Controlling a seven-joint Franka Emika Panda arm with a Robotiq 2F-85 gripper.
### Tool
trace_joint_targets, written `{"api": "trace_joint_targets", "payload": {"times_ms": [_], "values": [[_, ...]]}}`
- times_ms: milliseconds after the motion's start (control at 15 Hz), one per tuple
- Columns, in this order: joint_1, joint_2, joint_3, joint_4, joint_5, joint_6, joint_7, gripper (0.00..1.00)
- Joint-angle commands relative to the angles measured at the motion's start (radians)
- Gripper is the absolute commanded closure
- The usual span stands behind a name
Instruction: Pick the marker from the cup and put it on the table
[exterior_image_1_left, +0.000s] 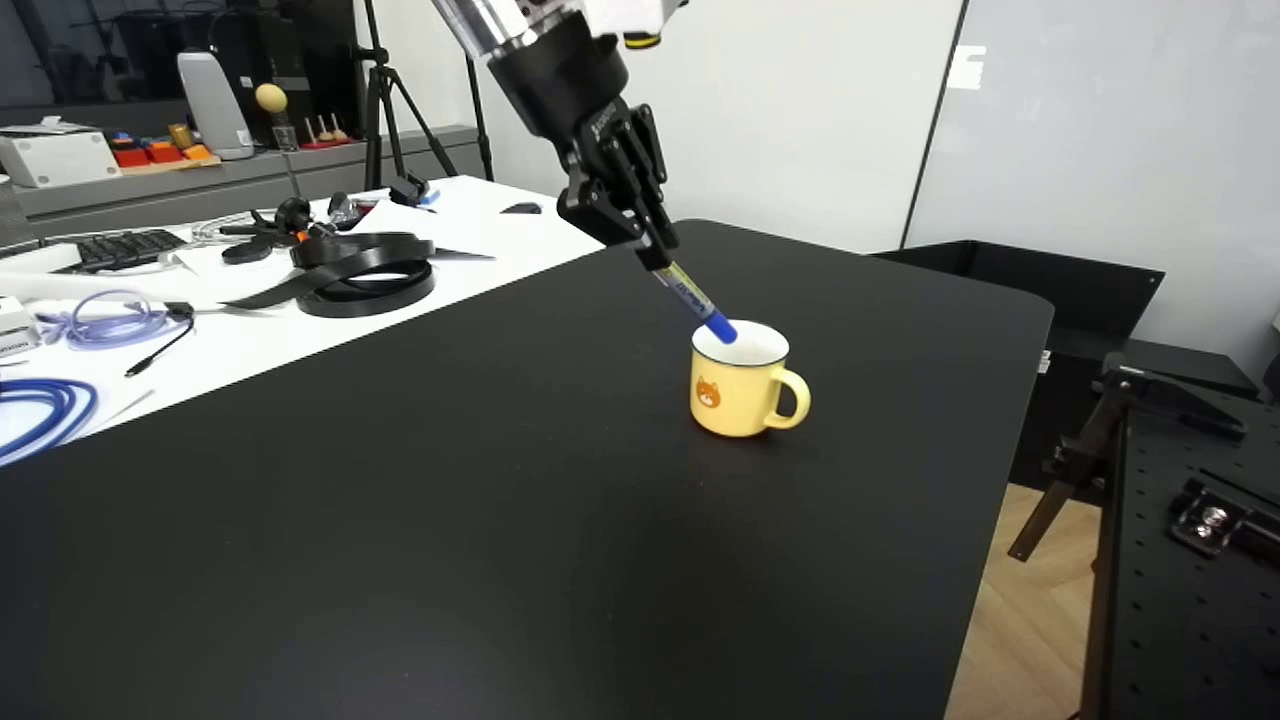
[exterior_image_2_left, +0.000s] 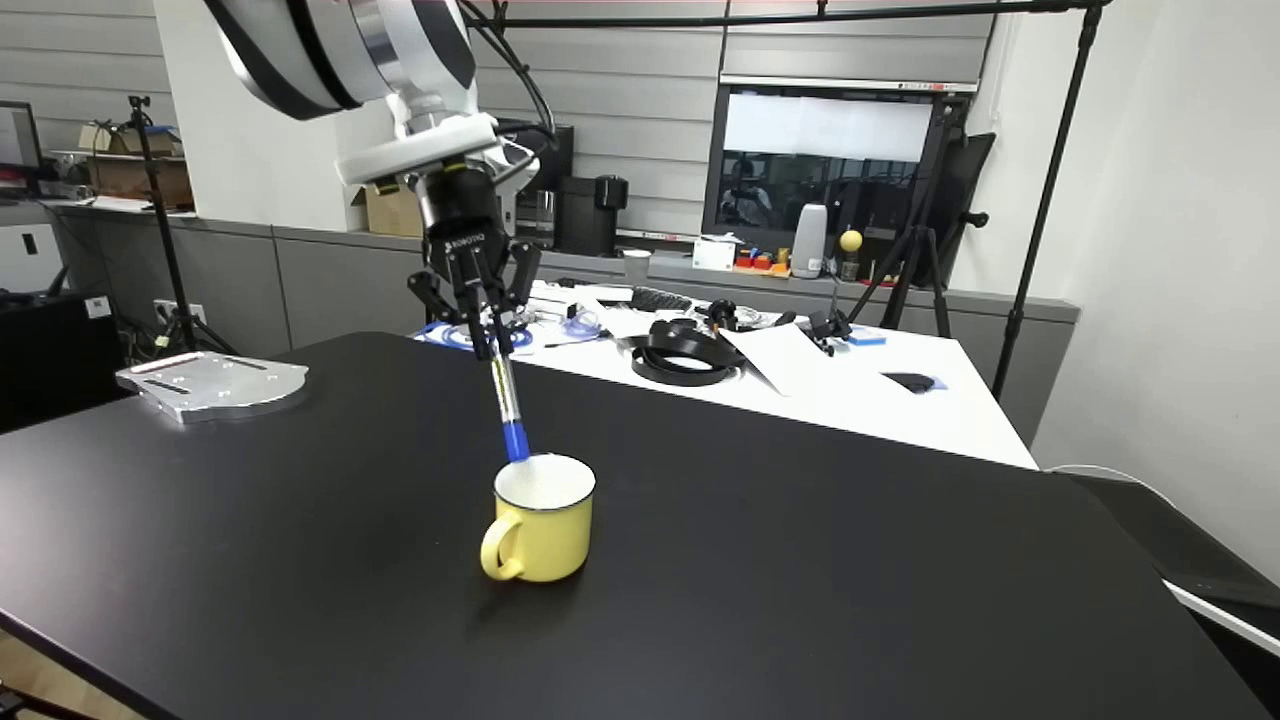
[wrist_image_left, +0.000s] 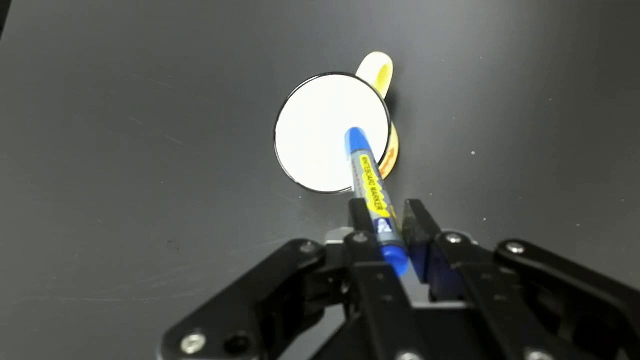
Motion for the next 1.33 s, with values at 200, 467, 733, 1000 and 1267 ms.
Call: {"api": "trace_joint_targets", "payload": {"times_ms": [200,467,733,1000,1267], "values": [[0.02,-0.053,0.084,0.025,0.022,-0.196,-0.047,0.94],[0.006,0.008,0.102,0.089,0.038,-0.231,-0.111,0.94],[-0.016,0.101,0.095,0.159,0.043,-0.206,-0.2,0.94],[-0.054,0.183,0.098,0.211,0.118,-0.154,-0.271,0.94],[-0.073,0.249,0.092,0.241,0.187,-0.134,-0.28,0.94]]}}
